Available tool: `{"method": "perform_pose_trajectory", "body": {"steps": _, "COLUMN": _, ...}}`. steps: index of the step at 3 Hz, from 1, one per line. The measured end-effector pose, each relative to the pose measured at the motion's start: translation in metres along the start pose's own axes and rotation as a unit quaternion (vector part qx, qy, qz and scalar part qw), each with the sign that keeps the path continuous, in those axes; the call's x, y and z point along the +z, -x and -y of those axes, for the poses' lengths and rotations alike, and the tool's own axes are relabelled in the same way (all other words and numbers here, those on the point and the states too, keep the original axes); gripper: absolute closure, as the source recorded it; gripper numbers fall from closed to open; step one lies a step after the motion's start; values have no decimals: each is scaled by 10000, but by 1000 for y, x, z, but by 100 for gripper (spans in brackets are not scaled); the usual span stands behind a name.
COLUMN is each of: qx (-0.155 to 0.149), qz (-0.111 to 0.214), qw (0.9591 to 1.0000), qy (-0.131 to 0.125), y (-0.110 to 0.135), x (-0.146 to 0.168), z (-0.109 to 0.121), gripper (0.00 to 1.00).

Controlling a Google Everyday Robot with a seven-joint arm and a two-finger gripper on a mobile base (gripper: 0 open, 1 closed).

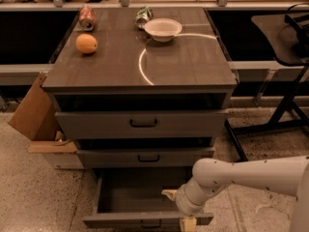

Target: Close bottom drawer

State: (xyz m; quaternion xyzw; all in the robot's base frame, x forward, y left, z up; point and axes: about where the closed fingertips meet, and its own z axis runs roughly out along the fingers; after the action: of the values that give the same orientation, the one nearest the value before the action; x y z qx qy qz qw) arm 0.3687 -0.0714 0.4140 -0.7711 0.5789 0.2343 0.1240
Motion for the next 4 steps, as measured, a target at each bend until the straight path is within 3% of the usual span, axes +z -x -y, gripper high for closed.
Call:
{"method": "perform_pose_trajectory", "body": {"steps": 1, "qx": 158, "qz": 174, "qw": 9994, "qy": 266, "y": -24, "x": 48, "z": -3, "gripper": 0}}
{"method": "perform_pose_trajectory", "body": {"steps": 2, "qx": 159, "qz": 175, "qw": 9994, "qy": 266, "y": -24, "x": 48, "z": -3, "gripper": 0}}
{"method": "perform_pose_trajectory", "body": {"steps": 4, "qx": 314, "qz": 481, "qw": 9982, "qy": 144, "y": -98, "x": 86, "z": -9, "gripper": 0}}
